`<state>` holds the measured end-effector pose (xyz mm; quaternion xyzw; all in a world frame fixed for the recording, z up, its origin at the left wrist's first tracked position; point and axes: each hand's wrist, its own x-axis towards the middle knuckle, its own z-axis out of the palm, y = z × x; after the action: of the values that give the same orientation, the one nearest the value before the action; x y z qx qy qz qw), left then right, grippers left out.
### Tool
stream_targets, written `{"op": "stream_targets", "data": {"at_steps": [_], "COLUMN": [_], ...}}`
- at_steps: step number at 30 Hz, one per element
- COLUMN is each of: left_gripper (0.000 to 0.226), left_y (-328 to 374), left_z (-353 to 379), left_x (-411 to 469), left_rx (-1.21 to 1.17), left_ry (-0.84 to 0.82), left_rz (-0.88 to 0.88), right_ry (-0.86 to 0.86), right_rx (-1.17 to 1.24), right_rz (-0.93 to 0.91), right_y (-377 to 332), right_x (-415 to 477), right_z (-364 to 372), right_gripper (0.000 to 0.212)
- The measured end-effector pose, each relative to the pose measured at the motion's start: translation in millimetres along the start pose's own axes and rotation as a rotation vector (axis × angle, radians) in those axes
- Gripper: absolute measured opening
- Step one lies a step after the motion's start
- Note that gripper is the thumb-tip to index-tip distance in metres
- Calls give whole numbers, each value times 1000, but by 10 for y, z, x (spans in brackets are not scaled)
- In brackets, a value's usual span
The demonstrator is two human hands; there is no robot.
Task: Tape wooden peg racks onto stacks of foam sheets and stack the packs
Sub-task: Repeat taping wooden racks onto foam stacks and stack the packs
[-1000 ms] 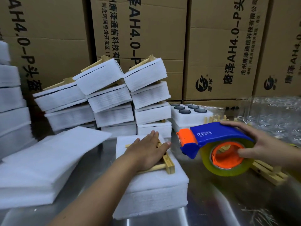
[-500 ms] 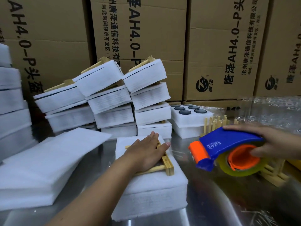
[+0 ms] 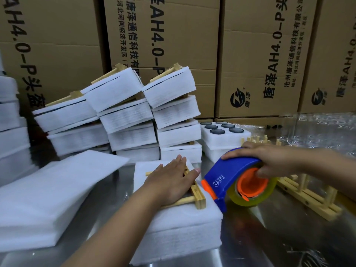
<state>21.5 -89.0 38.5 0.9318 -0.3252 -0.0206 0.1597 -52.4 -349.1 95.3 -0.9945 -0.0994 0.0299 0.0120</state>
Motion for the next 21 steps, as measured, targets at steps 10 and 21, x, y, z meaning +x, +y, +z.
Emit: {"op": "stream_targets", "data": {"at_steps": [10,21], "left_gripper": [68,68], "left_y": [2,-12], "left_z": [24,16], "left_x": [1,-17], "left_rx": [-1,-17], "left_ry": [22,30], "left_rz": [1,14], "right_ry": [-124,-143], "right_rx": [57,131], "right_rz": [67,108], "right_y": [-23,-57], "right_x": [53,4], "right_z": [-54,-42], "right_gripper": [82,81]}}
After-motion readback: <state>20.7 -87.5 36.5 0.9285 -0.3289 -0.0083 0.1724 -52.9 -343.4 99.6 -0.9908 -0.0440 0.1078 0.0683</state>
